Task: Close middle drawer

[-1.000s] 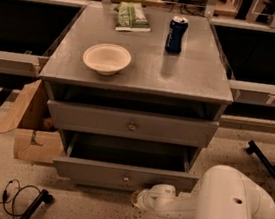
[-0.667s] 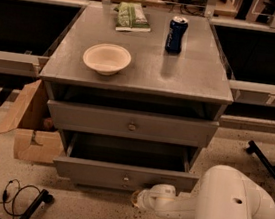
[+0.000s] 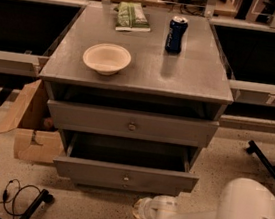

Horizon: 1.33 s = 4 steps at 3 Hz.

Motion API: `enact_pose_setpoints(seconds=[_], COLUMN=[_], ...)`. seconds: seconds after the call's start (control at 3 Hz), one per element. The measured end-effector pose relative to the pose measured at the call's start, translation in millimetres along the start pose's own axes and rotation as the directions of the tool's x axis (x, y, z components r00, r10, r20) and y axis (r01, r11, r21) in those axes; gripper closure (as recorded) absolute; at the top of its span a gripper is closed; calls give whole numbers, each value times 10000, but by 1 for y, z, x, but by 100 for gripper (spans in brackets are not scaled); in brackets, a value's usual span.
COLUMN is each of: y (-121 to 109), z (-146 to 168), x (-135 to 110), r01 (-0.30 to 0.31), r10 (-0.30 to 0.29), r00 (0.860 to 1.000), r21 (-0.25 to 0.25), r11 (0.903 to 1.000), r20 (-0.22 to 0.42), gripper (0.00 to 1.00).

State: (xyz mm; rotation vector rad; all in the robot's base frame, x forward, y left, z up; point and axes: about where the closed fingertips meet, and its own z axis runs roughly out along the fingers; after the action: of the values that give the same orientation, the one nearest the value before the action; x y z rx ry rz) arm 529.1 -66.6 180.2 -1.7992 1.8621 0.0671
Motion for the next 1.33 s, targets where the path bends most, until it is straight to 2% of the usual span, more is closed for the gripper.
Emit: enact_pose_setpoints(seconds=[0.33, 0.67, 1.0, 1.33], y=[49, 76, 54, -1], z=[-39, -90, -134, -163], x=[-4, -14, -22, -32], r01=[-361, -413, 344, 1261], r10=[347, 361, -379, -1158], r00=[9976, 9881, 9716, 9492], r21=[-230, -324, -187, 165], r11=[9991, 9986, 9992, 9919], r20=[-596, -1495, -2334, -2925], gripper=[89, 100, 100, 100])
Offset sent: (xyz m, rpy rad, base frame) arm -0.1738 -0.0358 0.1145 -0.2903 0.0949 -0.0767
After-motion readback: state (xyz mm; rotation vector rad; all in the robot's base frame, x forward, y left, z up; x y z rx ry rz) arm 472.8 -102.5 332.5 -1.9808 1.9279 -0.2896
